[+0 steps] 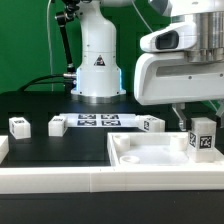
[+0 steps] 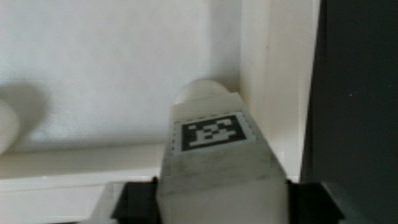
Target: Assemble square table
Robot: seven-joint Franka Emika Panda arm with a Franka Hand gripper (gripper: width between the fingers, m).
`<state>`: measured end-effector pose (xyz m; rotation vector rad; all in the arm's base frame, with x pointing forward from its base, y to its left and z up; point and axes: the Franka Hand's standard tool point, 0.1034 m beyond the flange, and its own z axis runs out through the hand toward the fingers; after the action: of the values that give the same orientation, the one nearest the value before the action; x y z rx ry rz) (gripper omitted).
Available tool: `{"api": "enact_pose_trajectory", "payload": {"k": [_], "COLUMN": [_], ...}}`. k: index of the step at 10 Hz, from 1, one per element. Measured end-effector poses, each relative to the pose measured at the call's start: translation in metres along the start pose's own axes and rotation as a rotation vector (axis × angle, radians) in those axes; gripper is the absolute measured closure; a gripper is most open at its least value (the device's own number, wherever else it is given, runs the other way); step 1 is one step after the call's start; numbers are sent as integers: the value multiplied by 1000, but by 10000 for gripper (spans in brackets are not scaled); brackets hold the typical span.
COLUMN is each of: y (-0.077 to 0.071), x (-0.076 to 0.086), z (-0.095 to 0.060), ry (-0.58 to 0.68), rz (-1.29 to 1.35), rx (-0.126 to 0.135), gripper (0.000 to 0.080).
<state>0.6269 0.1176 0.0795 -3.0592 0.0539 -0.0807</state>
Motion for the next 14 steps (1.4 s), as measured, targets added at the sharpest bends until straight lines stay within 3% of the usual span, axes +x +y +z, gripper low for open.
{"api": "enact_pose_trajectory", "payload": {"k": [2,14], "y": [0,1], "x": [0,-1], "z": [0,0], "ry": [0,16], "rz": [49,1148], "rx": [1,20], "gripper": [509,509]}}
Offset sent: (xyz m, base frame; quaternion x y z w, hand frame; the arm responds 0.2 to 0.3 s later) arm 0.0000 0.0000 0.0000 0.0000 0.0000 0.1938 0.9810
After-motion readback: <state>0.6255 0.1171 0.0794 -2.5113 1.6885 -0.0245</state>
